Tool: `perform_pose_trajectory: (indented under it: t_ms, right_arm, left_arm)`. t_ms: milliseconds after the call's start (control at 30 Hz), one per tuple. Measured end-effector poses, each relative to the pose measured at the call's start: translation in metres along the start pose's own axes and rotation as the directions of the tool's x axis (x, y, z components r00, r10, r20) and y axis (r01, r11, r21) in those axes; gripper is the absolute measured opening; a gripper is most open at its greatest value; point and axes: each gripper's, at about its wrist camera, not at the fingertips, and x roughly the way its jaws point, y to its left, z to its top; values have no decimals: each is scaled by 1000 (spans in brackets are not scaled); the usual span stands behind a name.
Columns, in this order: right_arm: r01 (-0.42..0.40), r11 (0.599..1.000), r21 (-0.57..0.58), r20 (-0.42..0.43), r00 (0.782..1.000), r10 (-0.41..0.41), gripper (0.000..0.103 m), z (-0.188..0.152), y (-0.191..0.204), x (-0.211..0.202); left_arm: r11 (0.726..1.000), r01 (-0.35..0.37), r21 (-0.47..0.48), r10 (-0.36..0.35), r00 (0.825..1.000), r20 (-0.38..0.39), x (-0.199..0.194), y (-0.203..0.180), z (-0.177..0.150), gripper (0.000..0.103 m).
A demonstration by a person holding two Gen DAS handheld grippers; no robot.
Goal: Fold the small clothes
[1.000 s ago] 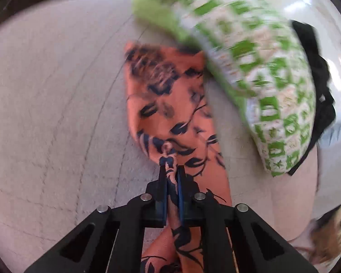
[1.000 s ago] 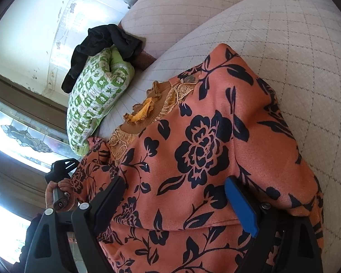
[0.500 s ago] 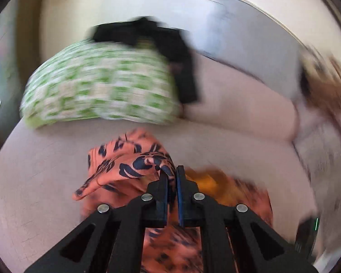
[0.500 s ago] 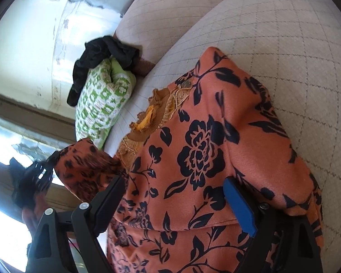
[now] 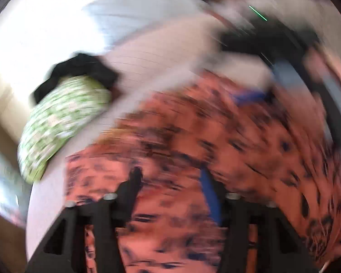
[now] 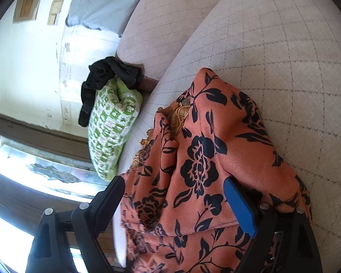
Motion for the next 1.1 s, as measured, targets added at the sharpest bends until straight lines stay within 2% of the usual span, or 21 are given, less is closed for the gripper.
perform_pose_trajectory:
  t_ms: [33, 100, 133, 167, 233, 267, 367, 433, 500, 567, 600, 667, 733, 800, 833, 867, 900, 933, 967, 1000, 1100]
  right_arm:
    - [18, 999, -28, 3, 1000, -18, 92, -1, 5, 1]
    - [74, 990, -118, 19, 997, -72, 92, -6, 20, 1]
    - [110, 978, -177, 32, 994, -106, 92, -10, 28, 1]
    - [143, 963, -228, 45, 990, -137, 92, -14, 34, 2]
    - [212, 925, -316, 78, 977, -198, 92, -25, 48, 3]
    - [240, 906, -347, 95, 971, -220, 92, -29, 54, 5]
    - [298, 837, -458, 121, 954, -273, 91, -42, 82, 23]
    - [321, 781, -536, 126, 945, -302, 91, -45, 111, 47]
    - [340, 745, -574, 125, 935, -331, 91, -43, 134, 72]
    - [385, 696, -606, 130, 911, -391, 91, -40, 155, 105]
    - [408, 669, -621, 126, 894, -429, 91, -38, 164, 125]
    - [457, 618, -640, 115, 852, -511, 90, -37, 171, 157]
    - [517, 543, -661, 110, 783, -612, 88, -34, 170, 189]
    - [565, 491, -663, 114, 725, -680, 54, -30, 161, 208]
    - [580, 474, -662, 114, 703, -702, 25, -27, 156, 211]
    - [586, 473, -658, 106, 694, -712, 23, -23, 151, 211]
    - [574, 510, -641, 102, 722, -685, 18, -19, 148, 202]
    - [582, 533, -614, 119, 736, -666, 10, -15, 147, 187]
    - [588, 543, -599, 135, 743, -656, 8, -12, 147, 177]
    - [586, 568, -578, 159, 764, -626, 7, -8, 146, 156]
    - [583, 632, -511, 217, 799, -561, 7, -3, 136, 95]
  left_arm:
    - [994, -34, -104, 37, 999, 28, -1, 28, 1, 68]
    - [942, -103, -319, 117, 993, 24, 13, 87, -2, 69]
    - [900, -133, -415, 148, 989, 2, 21, 111, -5, 68]
    - [838, -156, -522, 172, 985, -19, 30, 138, -13, 68]
    - [732, -201, -651, 206, 976, -70, 45, 170, -31, 68]
    - [680, -232, -695, 202, 971, -127, 56, 184, -40, 67]
    - [616, -247, -748, 166, 969, -184, 73, 200, -51, 67]
    - [614, -270, -741, 170, 963, -210, 75, 201, -49, 67]
    - [643, -298, -706, 174, 954, -244, 79, 196, -47, 67]
    - [669, -323, -669, 159, 942, -296, 87, 191, -49, 67]
    - [668, -327, -668, 145, 938, -314, 91, 193, -51, 67]
    - [642, -321, -697, 103, 936, -337, 96, 198, -57, 67]
    - [627, -321, -710, 87, 934, -346, 97, 200, -62, 67]
    - [620, -319, -717, 80, 934, -347, 96, 202, -64, 67]
    - [620, -319, -717, 78, 934, -349, 96, 203, -64, 67]
    - [621, -318, -717, 76, 934, -349, 96, 204, -64, 67]
    - [620, -317, -718, 75, 934, -348, 96, 205, -64, 67]
    - [619, -317, -719, 74, 934, -349, 97, 206, -63, 67]
    - [618, -319, -719, 73, 934, -351, 97, 206, -63, 67]
    - [617, -320, -719, 73, 933, -353, 98, 206, -64, 67]
    - [614, -330, -717, 80, 930, -359, 101, 207, -63, 67]
